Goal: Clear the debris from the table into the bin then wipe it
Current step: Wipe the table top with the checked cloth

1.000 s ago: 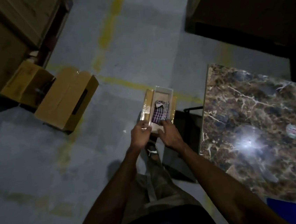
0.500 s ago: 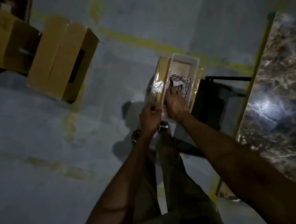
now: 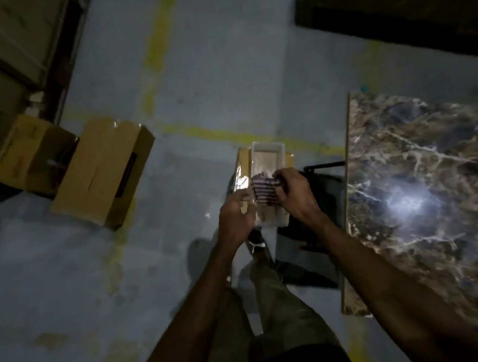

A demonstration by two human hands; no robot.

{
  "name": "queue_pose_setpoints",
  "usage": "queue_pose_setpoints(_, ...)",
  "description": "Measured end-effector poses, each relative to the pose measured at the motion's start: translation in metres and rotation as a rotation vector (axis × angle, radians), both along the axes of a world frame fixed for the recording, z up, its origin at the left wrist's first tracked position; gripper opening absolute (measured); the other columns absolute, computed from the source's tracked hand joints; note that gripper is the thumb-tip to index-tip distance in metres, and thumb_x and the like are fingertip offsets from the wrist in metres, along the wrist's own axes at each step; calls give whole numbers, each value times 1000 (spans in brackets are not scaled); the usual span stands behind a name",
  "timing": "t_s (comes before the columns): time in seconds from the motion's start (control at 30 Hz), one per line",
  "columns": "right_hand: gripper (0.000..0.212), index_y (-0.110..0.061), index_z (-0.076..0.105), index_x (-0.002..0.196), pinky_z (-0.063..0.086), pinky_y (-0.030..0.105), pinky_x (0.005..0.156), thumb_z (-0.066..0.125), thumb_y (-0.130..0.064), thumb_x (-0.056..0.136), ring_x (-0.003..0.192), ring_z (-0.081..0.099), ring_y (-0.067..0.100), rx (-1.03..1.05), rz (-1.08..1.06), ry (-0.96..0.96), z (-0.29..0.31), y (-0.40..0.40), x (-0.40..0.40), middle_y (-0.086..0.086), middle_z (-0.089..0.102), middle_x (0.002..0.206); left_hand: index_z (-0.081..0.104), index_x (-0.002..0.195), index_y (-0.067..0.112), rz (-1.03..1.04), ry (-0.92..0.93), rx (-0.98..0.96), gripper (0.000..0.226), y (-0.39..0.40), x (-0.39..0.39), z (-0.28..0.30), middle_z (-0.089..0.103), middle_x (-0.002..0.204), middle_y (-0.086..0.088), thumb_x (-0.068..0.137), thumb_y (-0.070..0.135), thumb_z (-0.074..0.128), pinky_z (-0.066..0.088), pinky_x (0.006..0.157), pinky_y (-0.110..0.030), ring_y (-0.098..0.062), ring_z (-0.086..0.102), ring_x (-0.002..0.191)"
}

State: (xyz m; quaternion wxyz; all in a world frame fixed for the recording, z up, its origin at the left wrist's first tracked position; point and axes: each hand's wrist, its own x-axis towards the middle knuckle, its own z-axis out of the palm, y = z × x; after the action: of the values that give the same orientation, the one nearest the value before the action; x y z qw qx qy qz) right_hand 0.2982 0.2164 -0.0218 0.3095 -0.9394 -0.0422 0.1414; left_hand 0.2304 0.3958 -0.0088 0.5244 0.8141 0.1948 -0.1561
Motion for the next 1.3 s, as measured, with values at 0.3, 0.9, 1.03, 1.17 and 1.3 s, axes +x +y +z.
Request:
queue_pose_setpoints(0.3, 26, -14, 72, 107, 49, 14, 82, 62, -5, 86, 93, 66, -5, 358, -262, -166, 169, -6, -98, -7, 73, 100, 31, 158, 28, -485, -510, 250, 90, 2, -35, 109, 26, 165, 2, 77, 28, 70, 20, 122, -46, -25, 15, 156)
queue_pose_setpoints(0.9, 22, -9, 73, 110, 62, 45, 84, 79, -9, 89, 96, 76, 24, 704, -526, -189, 253, -58, -216, 7, 79, 101, 51, 135, 28, -457, -531, -211, 44, -57, -105, 206, 62, 122, 7, 96, 34, 72, 50, 91, -13, -4, 62, 112)
queue_pose_setpoints(1.03, 20, -11, 72, 110, 60, 40, 78, 77, -18, 93, 93, 77, 25, 860, -660, -206, 259, -75, -249, 8, 79, 100, 51, 139, 30, -539, -747, -51, 55, -93, -150, 218, 52, 131, 7, 91, 54, 65, 44, 102, -27, -9, 51, 122)
queue_pose_setpoints(1.17, 40, -18, 68, 123, 60, 40, 85, 54, -50, 104, 104, 74, 24, 955, -661, -156, 267, -103, -288, 7, 76, 114, 44, 149, 34, -600, -644, -202, 59, -137, -206, 230, 57, 143, 10, 97, 54, 63, 51, 105, -28, -3, 57, 127)
queue_pose_setpoints(1.3, 46, -20, 68, 117, 58, 35, 72, 45, -59, 104, 96, 75, 23, 923, -630, -141, 271, -132, -328, 5, 77, 107, 54, 146, 28, -403, -615, -304, 45, -176, -255, 235, 66, 135, 11, 103, 39, 62, 54, 101, -26, 7, 61, 120)
